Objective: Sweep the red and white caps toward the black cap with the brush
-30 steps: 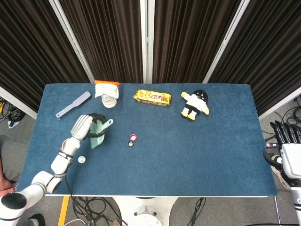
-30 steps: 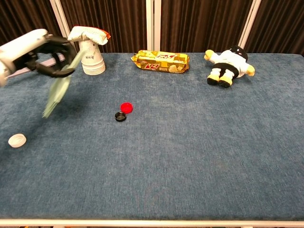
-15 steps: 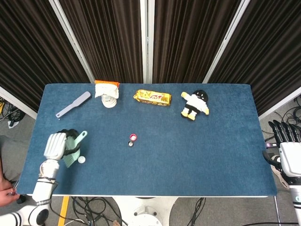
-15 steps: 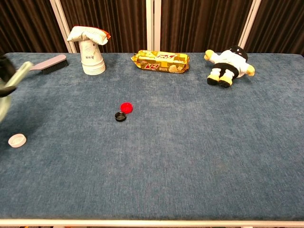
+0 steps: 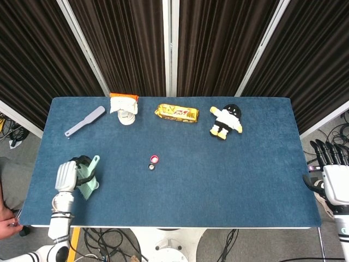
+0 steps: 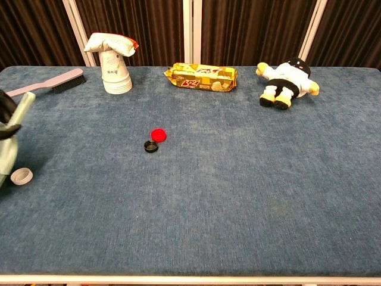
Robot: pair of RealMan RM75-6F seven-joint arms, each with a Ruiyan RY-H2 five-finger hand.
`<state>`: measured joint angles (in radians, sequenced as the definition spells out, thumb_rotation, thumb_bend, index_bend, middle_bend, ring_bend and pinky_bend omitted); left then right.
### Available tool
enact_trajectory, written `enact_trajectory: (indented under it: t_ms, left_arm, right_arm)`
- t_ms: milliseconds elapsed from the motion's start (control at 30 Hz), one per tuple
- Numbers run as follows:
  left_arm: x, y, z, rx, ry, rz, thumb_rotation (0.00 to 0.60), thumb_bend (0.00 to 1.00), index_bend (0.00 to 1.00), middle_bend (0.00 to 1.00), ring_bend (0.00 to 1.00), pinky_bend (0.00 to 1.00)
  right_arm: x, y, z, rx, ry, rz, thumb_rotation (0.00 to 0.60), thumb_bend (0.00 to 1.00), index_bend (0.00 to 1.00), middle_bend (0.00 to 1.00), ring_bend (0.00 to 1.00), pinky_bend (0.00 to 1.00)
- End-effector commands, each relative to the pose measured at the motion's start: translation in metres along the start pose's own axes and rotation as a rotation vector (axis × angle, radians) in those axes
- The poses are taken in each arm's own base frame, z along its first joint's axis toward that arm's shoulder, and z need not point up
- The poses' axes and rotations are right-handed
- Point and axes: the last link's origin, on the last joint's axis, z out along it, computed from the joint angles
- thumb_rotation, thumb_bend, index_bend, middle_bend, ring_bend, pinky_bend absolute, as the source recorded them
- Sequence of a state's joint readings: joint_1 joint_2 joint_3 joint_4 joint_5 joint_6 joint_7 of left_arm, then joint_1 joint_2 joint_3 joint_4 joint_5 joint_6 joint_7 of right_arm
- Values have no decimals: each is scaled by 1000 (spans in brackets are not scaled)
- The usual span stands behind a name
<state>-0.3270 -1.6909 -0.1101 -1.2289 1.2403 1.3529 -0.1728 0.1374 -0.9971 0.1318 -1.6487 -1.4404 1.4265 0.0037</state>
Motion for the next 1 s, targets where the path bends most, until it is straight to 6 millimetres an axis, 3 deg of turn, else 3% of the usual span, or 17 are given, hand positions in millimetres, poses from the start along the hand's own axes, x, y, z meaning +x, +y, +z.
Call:
enact_trajectory:
  t_ms: [33,600,1000]
  left_arm:
    - [-13,6,5,-26,-23,-12,600,528,568,638,463,477]
    - [-62,69,50,-197,-90,-51,600,526,568,639,461,477]
    - [-98,126,73,-310,-153,-71,600,527,573,640,461,477]
  right_arm:
    - [1,1,-1,-5,2,0,600,194,0,63,0,0]
    - [3,9,-9,-33,8,6,600,192,0,67,0,0]
    - [5,15,-14,-50,17,16,600,191,0,67,0,0]
